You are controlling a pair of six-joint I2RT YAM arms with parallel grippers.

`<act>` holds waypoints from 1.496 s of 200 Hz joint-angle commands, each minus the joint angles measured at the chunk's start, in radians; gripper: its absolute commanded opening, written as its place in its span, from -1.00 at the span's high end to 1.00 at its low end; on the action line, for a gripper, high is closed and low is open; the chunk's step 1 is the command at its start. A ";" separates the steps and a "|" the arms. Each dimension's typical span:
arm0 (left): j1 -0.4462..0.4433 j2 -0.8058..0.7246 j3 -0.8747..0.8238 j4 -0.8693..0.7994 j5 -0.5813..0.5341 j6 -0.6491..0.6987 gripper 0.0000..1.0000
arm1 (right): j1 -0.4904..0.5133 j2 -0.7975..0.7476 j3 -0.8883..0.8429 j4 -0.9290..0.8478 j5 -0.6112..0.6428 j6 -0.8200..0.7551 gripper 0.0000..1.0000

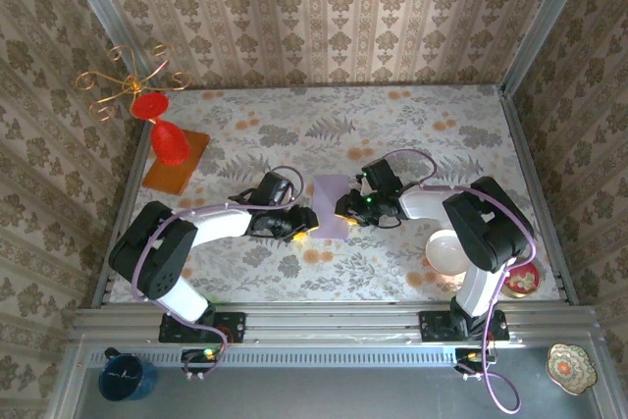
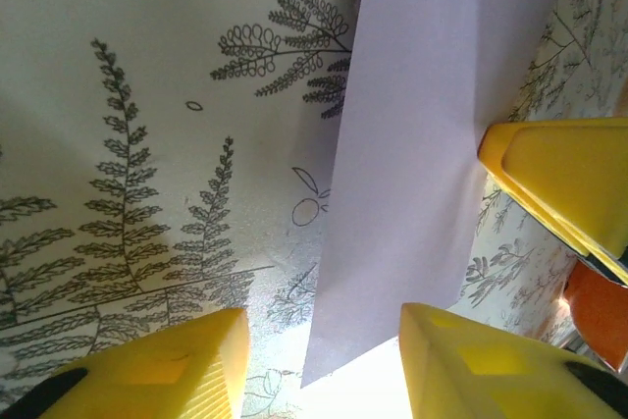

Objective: Fold a paper plane with a square sheet of paper (pick it up from the middle)
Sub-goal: Third fold the triangle at the center of the table.

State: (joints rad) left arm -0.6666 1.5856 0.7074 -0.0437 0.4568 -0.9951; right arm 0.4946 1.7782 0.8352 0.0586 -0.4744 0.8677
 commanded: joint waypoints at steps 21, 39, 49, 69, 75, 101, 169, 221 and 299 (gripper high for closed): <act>-0.007 0.041 0.047 -0.019 0.035 0.020 0.17 | -0.011 0.041 -0.026 -0.028 0.016 0.005 0.31; -0.006 0.055 0.057 -0.006 0.049 0.022 0.18 | -0.016 0.039 -0.028 -0.027 0.017 0.003 0.31; -0.005 0.064 0.063 0.005 0.058 0.023 0.19 | -0.017 0.038 -0.028 -0.027 0.016 0.002 0.32; 0.003 0.082 0.072 0.040 0.082 0.020 0.19 | -0.021 0.037 -0.032 -0.027 0.017 0.001 0.32; 0.010 0.087 0.073 0.054 0.089 0.019 0.19 | -0.021 0.035 -0.034 -0.026 0.019 0.000 0.32; 0.050 0.131 0.101 0.087 0.116 0.055 0.19 | -0.025 0.038 -0.038 -0.024 0.019 0.000 0.33; 0.107 0.227 0.175 0.079 0.175 0.105 0.37 | -0.025 0.027 -0.039 -0.032 0.036 -0.002 0.33; 0.124 0.234 0.170 0.079 0.175 0.107 0.63 | -0.025 0.017 -0.035 -0.024 0.033 -0.008 0.31; 0.124 0.165 0.131 0.156 0.180 0.009 0.95 | 0.026 -0.216 -0.014 -0.017 0.154 -0.309 -0.06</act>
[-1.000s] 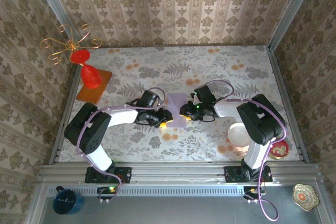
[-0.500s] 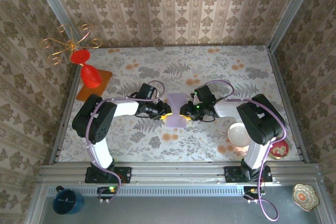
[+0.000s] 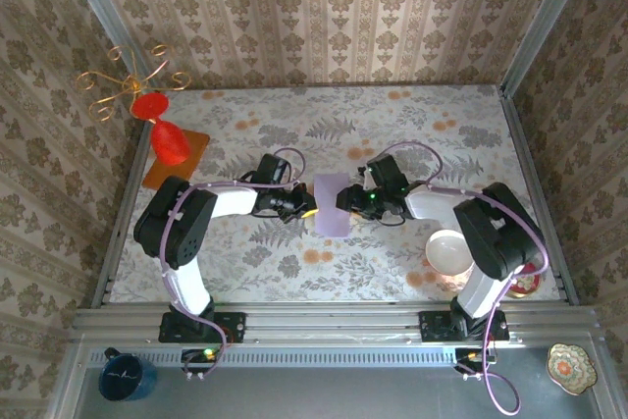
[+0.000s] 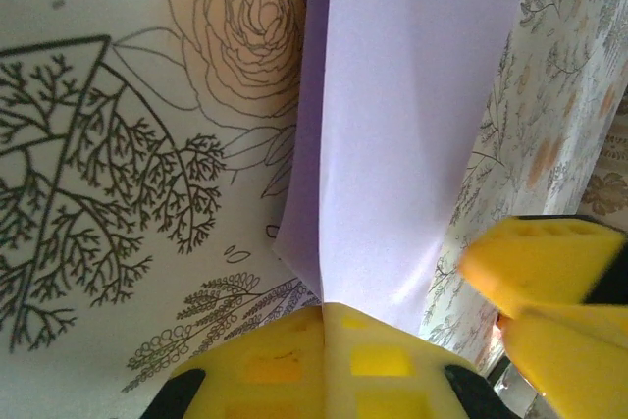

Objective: Fold a paper plane with a square sheet of paper (pick it up from the middle)
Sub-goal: Third fold the triangle at the center of the table.

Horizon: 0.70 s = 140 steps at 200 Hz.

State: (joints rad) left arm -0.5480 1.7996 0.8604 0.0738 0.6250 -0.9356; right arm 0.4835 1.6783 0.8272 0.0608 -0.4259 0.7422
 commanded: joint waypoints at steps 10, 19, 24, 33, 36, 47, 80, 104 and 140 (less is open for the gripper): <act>0.005 -0.059 -0.030 0.054 0.011 -0.073 0.94 | 0.061 -0.151 -0.017 -0.014 0.153 -0.251 -0.10; 0.006 -0.066 -0.036 0.068 0.012 -0.095 0.95 | 0.083 -0.179 -0.039 0.010 0.200 -0.302 -0.16; 0.006 -0.072 -0.040 0.077 0.037 -0.107 0.94 | 0.094 -0.193 -0.053 0.026 0.222 -0.328 -0.19; 0.007 -0.078 -0.045 0.092 0.045 -0.126 0.94 | 0.110 -0.214 -0.076 0.052 0.257 -0.368 -0.24; 0.008 -0.080 -0.047 0.095 0.045 -0.130 0.94 | 0.115 -0.220 -0.084 0.063 0.264 -0.381 -0.25; 0.008 -0.086 -0.049 0.098 0.047 -0.146 0.94 | 0.126 -0.237 -0.113 0.105 0.275 -0.430 -0.27; 0.010 -0.100 -0.044 0.091 0.057 -0.173 0.94 | 0.204 -0.264 -0.184 0.212 0.313 -0.612 -0.31; 0.013 -0.100 -0.044 0.095 0.064 -0.184 0.94 | 0.265 -0.241 -0.191 0.228 0.326 -0.725 -0.30; 0.019 -0.103 -0.073 0.140 0.064 -0.213 0.94 | 0.363 -0.173 -0.191 0.278 0.432 -0.840 -0.31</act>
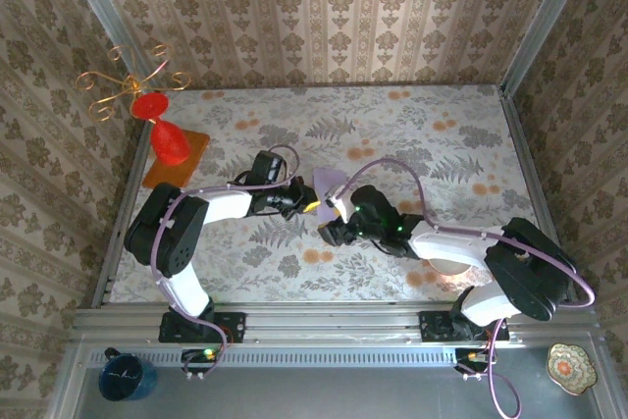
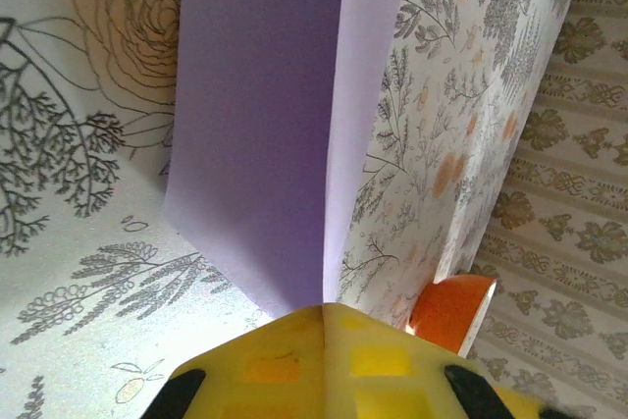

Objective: Fold a paper plane with a square sheet of paper (pick it up from the middle)
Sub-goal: Third fold the triangle at the center of the table.

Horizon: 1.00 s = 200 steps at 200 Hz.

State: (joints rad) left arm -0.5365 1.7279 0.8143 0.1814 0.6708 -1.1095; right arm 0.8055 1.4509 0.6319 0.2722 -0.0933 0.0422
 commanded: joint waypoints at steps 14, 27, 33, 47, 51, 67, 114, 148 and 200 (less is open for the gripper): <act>0.009 -0.036 -0.027 0.028 0.021 -0.039 0.94 | 0.062 0.097 0.012 0.077 0.150 -0.177 -0.31; 0.009 -0.039 -0.026 0.019 0.021 -0.035 0.94 | 0.081 0.127 0.008 0.105 0.205 -0.211 -0.31; 0.009 -0.039 -0.027 0.016 0.020 -0.034 0.94 | 0.084 0.136 0.001 0.124 0.221 -0.226 -0.31; 0.010 -0.039 -0.027 0.009 0.021 -0.031 0.94 | 0.086 0.144 -0.020 0.176 0.254 -0.240 -0.31; 0.010 -0.038 -0.027 0.010 0.022 -0.030 0.94 | 0.085 0.146 -0.025 0.188 0.262 -0.245 -0.31; 0.010 -0.037 -0.027 0.012 0.024 -0.032 0.94 | 0.085 0.145 -0.039 0.227 0.308 -0.257 -0.30; 0.010 -0.037 -0.027 0.014 0.027 -0.033 0.94 | 0.085 0.077 -0.075 0.246 0.293 -0.284 -0.16; 0.010 -0.035 -0.024 0.004 0.023 -0.029 0.94 | 0.085 0.048 -0.090 0.253 0.274 -0.287 -0.04; 0.009 -0.041 -0.027 0.004 0.023 -0.030 0.94 | 0.085 0.065 -0.076 0.249 0.276 -0.286 0.28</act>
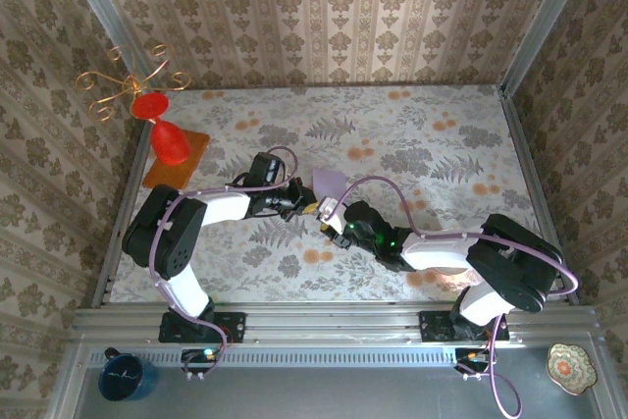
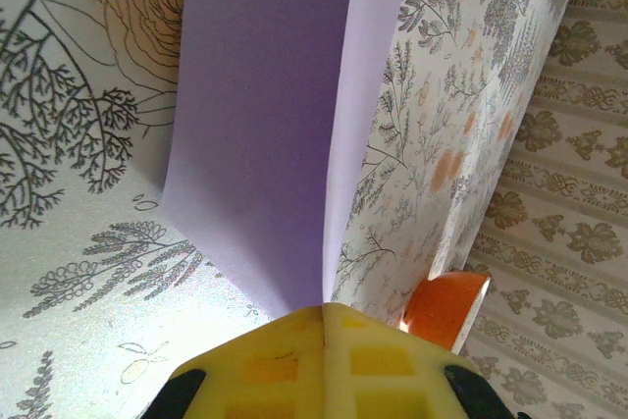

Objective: Fold a paper plane with a square sheet of paper (pick it up from the middle)
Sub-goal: Third fold the triangle at the center of the table.

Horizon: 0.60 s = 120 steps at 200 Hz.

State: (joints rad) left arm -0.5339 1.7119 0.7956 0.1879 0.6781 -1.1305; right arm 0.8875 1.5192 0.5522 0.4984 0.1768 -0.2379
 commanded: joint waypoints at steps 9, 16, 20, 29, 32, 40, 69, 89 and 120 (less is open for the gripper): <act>0.006 -0.024 -0.009 -0.001 0.016 -0.010 0.94 | 0.002 0.002 0.008 0.021 0.000 -0.004 0.31; 0.006 -0.026 -0.011 0.001 0.018 -0.013 0.94 | 0.003 0.007 0.012 0.018 -0.003 -0.003 0.33; 0.006 -0.026 -0.012 0.004 0.017 -0.014 0.93 | 0.003 0.008 0.015 0.016 -0.005 -0.001 0.35; 0.006 -0.028 -0.013 0.005 0.017 -0.015 0.93 | 0.003 0.014 0.020 0.011 -0.010 -0.001 0.38; 0.006 -0.028 -0.013 0.005 0.018 -0.016 0.93 | 0.003 0.016 0.021 0.009 -0.012 0.000 0.39; 0.006 -0.031 -0.016 0.005 0.018 -0.017 0.93 | 0.003 0.020 0.025 0.003 -0.014 -0.001 0.45; 0.013 -0.044 -0.022 0.000 0.012 -0.016 0.84 | 0.001 0.020 0.026 -0.008 -0.039 0.006 0.70; 0.035 -0.066 -0.031 -0.031 -0.002 0.005 0.61 | -0.001 0.008 0.029 -0.033 -0.070 0.026 0.88; 0.072 -0.141 -0.036 -0.144 -0.078 0.083 0.39 | -0.026 -0.024 0.028 -0.090 -0.182 0.092 1.00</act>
State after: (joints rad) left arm -0.4847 1.6474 0.7670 0.1455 0.6640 -1.1175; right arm 0.8787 1.5276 0.5560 0.4667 0.0963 -0.2058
